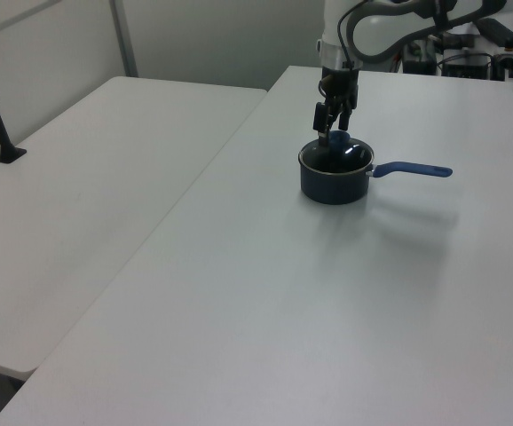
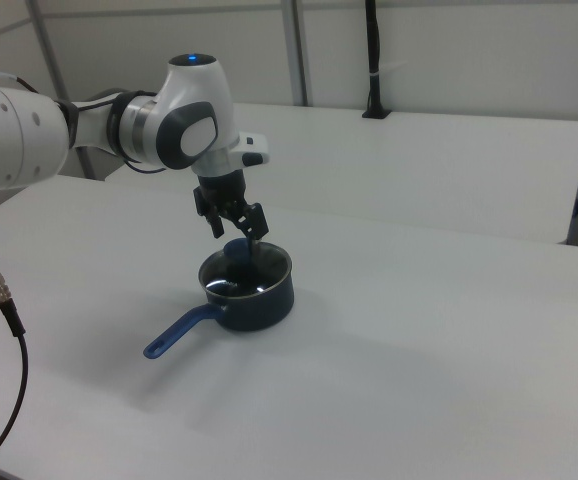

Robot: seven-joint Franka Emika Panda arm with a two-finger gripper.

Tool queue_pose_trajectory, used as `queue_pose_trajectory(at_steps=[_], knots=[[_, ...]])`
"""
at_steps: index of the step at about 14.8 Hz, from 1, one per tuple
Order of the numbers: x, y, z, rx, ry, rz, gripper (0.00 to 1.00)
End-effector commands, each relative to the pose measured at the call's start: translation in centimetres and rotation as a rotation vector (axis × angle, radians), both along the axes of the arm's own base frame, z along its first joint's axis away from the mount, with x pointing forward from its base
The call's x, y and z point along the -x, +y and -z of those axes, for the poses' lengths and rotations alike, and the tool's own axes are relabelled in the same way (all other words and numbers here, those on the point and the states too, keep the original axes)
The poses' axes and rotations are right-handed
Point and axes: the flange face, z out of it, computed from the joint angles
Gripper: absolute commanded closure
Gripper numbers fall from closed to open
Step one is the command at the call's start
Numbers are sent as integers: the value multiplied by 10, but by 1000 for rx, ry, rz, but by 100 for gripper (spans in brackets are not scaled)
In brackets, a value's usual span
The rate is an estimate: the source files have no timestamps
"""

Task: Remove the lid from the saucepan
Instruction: 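Close the gripper on the blue knob of the glass lid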

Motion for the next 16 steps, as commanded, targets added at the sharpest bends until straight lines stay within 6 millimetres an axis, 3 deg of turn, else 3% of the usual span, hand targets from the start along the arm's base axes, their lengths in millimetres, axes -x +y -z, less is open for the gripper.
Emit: queue_pose_trajectory(at_steps=[1,11,16], knots=[[-9,7,-1,1,-54,6,0],[-8,7,0,19,-47,-42,10],[-5,7,3,35,-18,-151,14]])
